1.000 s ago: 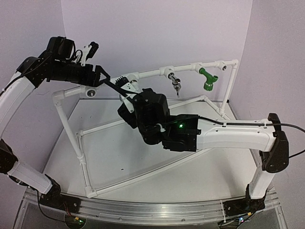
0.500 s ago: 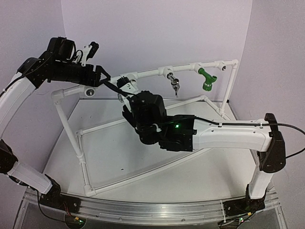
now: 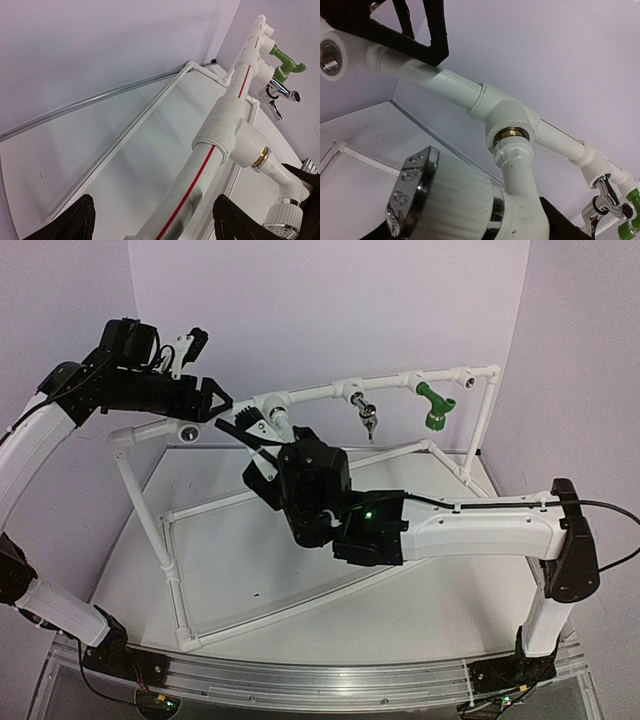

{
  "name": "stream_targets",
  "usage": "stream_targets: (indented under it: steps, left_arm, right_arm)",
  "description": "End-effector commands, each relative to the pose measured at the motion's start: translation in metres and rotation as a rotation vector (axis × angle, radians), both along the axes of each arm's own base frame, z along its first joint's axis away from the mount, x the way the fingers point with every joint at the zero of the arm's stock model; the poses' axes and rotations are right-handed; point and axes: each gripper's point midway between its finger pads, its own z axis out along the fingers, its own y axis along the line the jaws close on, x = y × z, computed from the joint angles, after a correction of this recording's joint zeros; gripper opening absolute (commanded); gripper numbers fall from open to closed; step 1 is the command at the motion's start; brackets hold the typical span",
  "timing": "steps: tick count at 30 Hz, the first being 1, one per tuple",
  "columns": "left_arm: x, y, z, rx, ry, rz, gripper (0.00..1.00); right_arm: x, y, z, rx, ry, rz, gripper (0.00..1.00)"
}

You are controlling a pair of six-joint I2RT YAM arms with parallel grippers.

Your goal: Install the water faucets

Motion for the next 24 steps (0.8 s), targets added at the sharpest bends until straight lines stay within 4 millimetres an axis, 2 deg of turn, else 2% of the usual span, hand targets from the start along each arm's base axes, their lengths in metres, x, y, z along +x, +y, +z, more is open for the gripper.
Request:
stream_targets:
  steps: [1, 5, 9, 20, 21, 24]
  left_arm:
    - [-0.002, 0.002, 0.008, -0.013, -0.037, 0.0, 0.81]
    - [-0.002, 0.002, 0.006, -0.009, -0.036, -0.001, 0.81]
    - [-0.002, 0.004, 0.005, -0.003, -0.038, 0.002, 0.81]
    - [0.0, 0.002, 0.002, -0.001, -0.034, -0.003, 0.81]
    - [0.0, 0.001, 0.001, -0.001, -0.033, -0.005, 0.81]
    - [0.0, 0.0, -0.001, 0.001, -0.029, -0.009, 0.8]
  right_arm:
    - [0.001, -0.006, 0.025, 0.043, -0.066, -0.024, 0.76]
    - [0.002, 0.0, 0.027, 0.003, -0.135, -0.014, 0.75]
    - [0.009, -0.002, 0.027, -0.036, -0.167, -0.038, 0.66]
    - [0.006, -0.011, 0.044, 0.139, -0.122, -0.009, 0.5]
    - [0.006, -0.009, 0.043, 0.134, -0.119, -0.003, 0.52]
    - [0.006, 0.0, 0.032, 0.041, -0.138, 0.007, 0.66]
